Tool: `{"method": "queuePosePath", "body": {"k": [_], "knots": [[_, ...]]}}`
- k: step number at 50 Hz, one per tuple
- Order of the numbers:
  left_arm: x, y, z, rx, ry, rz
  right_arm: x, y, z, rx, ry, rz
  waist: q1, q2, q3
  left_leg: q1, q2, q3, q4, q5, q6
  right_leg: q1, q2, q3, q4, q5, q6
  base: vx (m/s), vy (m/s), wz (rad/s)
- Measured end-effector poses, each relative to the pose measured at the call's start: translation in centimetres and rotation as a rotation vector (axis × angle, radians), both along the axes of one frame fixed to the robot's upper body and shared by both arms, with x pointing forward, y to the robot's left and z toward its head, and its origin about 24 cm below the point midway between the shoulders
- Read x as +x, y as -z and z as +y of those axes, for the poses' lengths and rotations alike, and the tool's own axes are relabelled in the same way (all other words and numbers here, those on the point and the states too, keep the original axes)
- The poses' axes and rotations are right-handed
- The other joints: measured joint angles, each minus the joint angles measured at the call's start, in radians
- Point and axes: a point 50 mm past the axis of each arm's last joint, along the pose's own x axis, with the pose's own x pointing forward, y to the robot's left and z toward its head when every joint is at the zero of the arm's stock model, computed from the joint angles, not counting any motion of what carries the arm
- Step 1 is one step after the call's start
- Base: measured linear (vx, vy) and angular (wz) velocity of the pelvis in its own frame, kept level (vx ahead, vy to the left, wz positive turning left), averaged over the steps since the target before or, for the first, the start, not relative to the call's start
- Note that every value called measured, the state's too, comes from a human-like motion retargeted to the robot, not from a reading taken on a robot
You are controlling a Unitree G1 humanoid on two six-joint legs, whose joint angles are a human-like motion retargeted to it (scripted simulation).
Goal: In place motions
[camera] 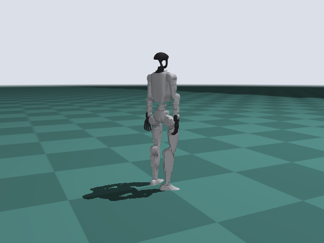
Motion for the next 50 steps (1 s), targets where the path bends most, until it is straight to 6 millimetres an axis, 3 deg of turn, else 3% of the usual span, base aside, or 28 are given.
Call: {"method": "queuePosePath", "body": {"k": [50], "knots": [[0.11,-0.03,0.25,0.005,0.012,0.001,0.19,-0.04,-0.16,0.000,-0.009,0.001,0.006,0.000,-0.003,-0.002,0.002,-0.002,0.003,0.002,-0.001,-0.001,-0.001,-0.002,0.002,0.001,-0.001,0.00,0.00,0.00]]}}
